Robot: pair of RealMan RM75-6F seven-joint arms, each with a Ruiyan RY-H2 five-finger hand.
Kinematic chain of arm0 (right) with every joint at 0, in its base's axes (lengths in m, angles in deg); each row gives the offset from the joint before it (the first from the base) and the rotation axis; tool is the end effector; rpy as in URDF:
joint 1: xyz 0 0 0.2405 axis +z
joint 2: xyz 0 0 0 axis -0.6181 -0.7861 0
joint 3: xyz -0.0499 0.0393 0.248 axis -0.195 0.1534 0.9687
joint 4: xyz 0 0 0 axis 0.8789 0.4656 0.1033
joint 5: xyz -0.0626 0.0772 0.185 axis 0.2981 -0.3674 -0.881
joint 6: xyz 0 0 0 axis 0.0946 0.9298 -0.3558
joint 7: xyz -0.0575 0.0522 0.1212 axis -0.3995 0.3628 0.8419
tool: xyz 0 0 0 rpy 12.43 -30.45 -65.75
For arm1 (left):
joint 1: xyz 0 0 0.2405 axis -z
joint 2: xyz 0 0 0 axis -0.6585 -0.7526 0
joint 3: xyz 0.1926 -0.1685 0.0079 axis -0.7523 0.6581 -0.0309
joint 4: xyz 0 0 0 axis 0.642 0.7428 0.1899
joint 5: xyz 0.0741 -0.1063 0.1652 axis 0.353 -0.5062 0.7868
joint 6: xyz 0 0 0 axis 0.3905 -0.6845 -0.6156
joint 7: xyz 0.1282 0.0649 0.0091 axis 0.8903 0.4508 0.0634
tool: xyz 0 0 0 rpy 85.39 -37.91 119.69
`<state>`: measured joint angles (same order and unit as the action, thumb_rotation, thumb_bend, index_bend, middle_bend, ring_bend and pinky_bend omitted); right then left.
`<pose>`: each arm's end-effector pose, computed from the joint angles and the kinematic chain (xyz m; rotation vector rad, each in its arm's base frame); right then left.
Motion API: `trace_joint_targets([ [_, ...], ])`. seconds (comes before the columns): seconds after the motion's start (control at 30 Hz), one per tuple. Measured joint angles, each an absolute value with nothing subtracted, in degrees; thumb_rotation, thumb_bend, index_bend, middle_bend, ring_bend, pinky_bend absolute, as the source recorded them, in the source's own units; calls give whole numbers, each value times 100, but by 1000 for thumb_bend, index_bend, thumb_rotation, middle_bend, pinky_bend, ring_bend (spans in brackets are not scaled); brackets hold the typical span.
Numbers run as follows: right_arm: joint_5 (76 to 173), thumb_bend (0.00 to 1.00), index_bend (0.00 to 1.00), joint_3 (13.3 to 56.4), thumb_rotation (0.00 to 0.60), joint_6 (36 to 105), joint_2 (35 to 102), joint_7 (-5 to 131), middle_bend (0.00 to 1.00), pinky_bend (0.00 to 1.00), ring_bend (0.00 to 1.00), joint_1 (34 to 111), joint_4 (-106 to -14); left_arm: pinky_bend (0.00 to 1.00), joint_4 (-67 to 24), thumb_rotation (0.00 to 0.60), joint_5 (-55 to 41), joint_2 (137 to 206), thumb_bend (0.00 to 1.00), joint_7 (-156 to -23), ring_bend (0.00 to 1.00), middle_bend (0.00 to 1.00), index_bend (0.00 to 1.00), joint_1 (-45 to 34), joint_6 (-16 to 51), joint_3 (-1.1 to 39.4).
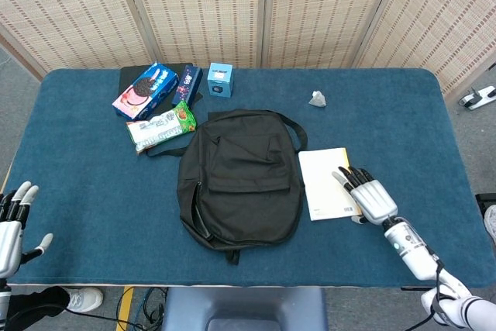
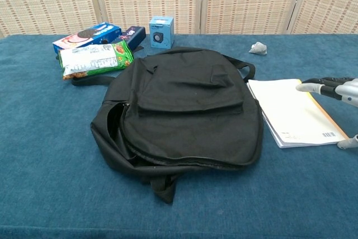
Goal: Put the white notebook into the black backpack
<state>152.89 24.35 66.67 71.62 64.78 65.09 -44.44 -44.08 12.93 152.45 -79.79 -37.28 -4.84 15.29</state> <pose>-0.3129 -0.2980 0.0258 1.9258 -0.7826 0.7045 -0.3106 0.1797 0.1659 -1.3126 -0.8243 -0.7922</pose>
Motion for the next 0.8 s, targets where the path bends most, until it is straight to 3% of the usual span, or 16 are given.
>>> trace_joint_targets([
  [0.33,15337,75,11,2464,600,6779,7254,6487,20,91,0,6656,-4508,30,-4375,600,1263,15260,260,-8009,56,51,49,-3727,-466,1543],
  [0.57,15446,75,17,2315,600,7083,6781,6378,50,91,0,6503,-4884,30,-4417,600,1295,15248,260,-7983,56,51,49,-3722,-473,1543],
  [0.8,15512,88,130,2265,600,7095,6636,6390,103,91,0,6542,-4633,30,-4500,600,1336,15261,259,-7900,56,51,49,-3729,-520,1538],
])
